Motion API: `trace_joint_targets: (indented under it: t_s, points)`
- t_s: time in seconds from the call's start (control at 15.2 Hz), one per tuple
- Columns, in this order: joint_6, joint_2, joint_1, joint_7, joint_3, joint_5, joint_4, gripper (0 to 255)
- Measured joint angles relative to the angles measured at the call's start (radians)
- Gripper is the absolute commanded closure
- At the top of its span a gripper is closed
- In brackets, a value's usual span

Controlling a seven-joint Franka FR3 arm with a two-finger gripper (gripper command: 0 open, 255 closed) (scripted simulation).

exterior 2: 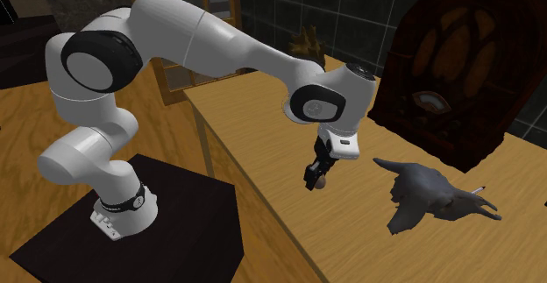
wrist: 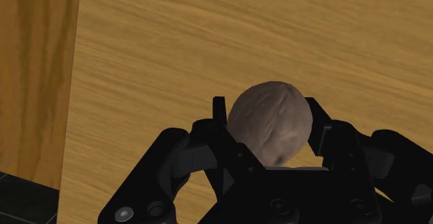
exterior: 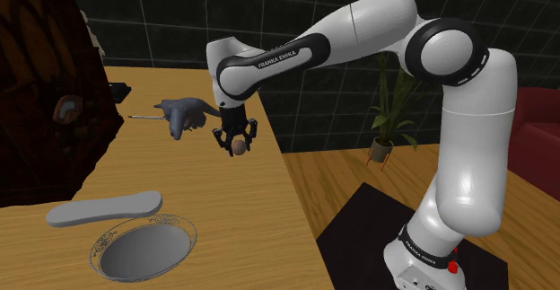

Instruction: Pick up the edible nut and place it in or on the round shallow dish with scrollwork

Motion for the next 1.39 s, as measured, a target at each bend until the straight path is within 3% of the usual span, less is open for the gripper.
trace_joint_targets:
  t_s: [1.39]
  points:
    - [-0.228, -0.058, 0.001, -0.013, 0.009, 0.020, 0.173, 255]
